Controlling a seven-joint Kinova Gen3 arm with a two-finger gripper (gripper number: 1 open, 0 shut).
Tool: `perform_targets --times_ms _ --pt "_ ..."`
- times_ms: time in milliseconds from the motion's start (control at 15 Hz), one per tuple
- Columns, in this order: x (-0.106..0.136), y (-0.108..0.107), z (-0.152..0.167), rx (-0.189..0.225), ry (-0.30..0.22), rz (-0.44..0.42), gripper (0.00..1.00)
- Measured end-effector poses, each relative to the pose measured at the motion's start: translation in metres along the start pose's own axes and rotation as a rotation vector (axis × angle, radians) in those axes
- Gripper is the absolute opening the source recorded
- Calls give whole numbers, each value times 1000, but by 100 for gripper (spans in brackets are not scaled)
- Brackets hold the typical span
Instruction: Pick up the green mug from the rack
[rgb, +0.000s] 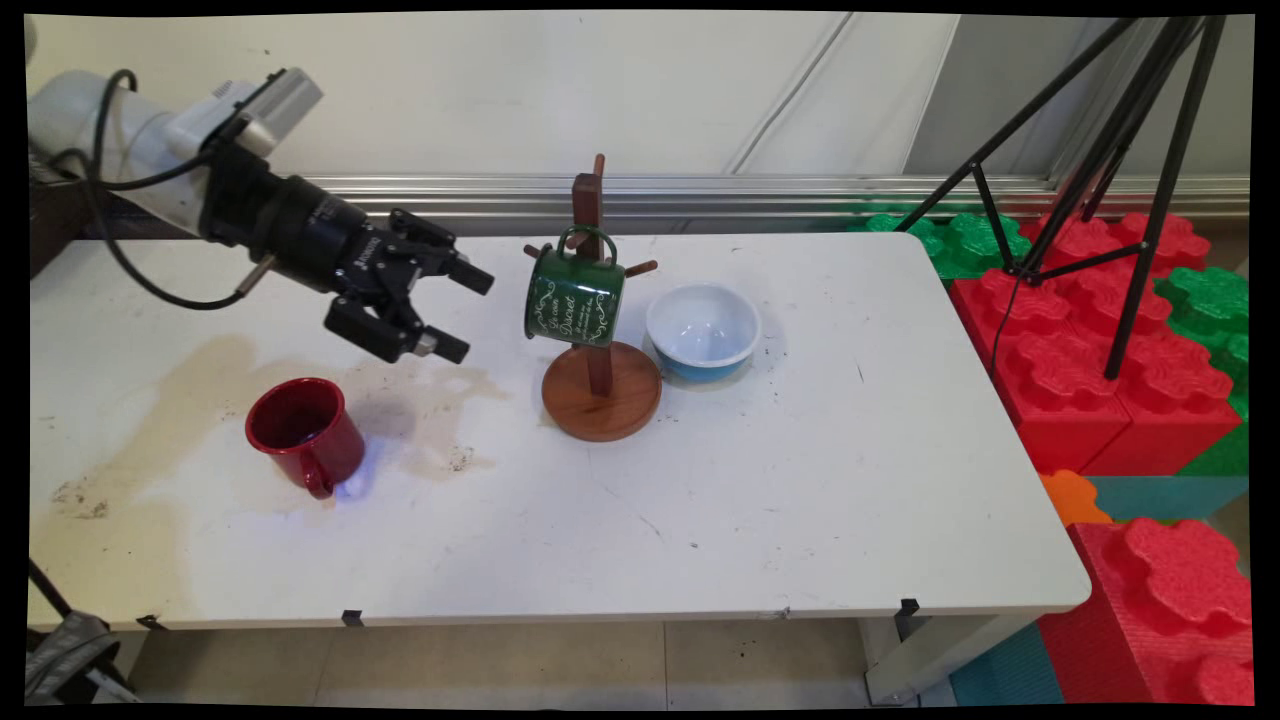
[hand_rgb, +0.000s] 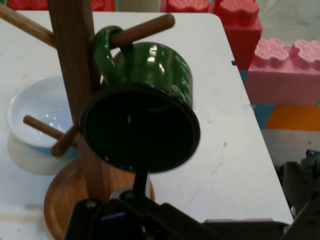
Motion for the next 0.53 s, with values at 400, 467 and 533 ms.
perform_targets --times_ms 400,467,533 --pt "0 -6 22 -2 43 -54 100" --pt "-1 -6 26 0 53 -69 100" --pt "-3 -7 30 2 63 -85 100"
